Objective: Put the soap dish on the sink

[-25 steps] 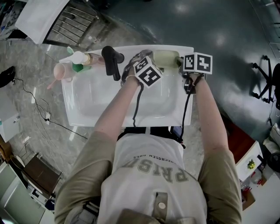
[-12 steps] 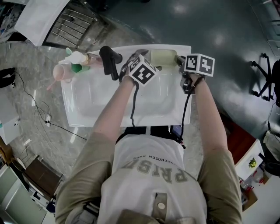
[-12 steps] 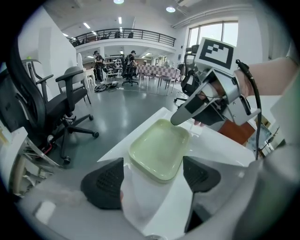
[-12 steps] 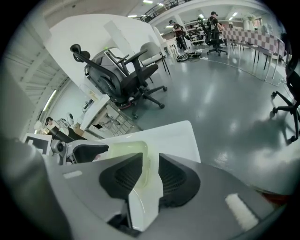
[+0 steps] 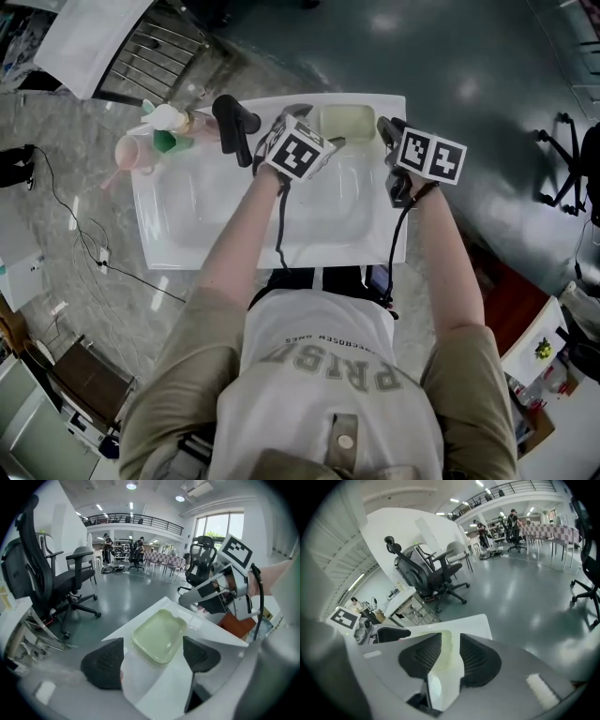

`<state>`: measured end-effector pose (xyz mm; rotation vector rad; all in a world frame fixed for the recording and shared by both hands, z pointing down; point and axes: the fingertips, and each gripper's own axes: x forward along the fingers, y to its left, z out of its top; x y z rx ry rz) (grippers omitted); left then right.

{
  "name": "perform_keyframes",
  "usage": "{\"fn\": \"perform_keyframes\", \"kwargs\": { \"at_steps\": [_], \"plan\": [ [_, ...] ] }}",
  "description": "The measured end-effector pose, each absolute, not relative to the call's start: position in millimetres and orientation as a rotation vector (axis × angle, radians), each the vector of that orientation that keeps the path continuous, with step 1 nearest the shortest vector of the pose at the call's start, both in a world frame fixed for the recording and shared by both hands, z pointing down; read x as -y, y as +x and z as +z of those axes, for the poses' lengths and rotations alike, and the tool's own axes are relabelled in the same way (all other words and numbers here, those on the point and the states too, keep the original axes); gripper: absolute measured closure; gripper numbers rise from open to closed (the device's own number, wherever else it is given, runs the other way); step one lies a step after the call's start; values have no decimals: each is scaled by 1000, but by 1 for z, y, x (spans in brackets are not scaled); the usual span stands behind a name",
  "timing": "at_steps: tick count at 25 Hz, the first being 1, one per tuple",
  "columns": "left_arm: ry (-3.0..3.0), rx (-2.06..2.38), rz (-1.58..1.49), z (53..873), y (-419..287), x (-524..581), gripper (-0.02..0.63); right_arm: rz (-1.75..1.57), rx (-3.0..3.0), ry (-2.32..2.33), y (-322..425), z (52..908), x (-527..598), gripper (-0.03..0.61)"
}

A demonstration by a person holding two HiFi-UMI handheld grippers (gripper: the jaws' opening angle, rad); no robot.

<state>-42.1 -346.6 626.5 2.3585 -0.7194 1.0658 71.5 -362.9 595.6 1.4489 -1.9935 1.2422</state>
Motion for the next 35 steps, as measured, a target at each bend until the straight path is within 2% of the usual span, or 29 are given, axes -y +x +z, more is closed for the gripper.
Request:
{"fn": "perform_keyframes", "kwargs": {
  "at_steps": [10,13,17,20,24,27,32,35],
  "plan": [
    [2352,975,689,553,-50,343,199,793,2256,1702,83,520,352,402],
    [2386,1068,592,527,-54,333,199,655,2311,1725,82,496,340,402],
    [2452,1177,484,486,-59,311,233,446,2383,1718,78,457,313,412],
    [2508,1249,436,460,-64,295,252,310,2429,1744,78,429,293,451],
    [2562,1397,358,424,-79,275,328,196,2458,1754,76,400,265,495],
    [2602,1558,304,396,-94,260,425,121,2467,1771,76,381,244,517],
    [2638,1661,251,371,-104,240,505,78,2473,1790,78,364,217,541],
    [2648,1699,222,363,-108,229,521,65,2469,1814,80,356,203,553]
  ]
}}
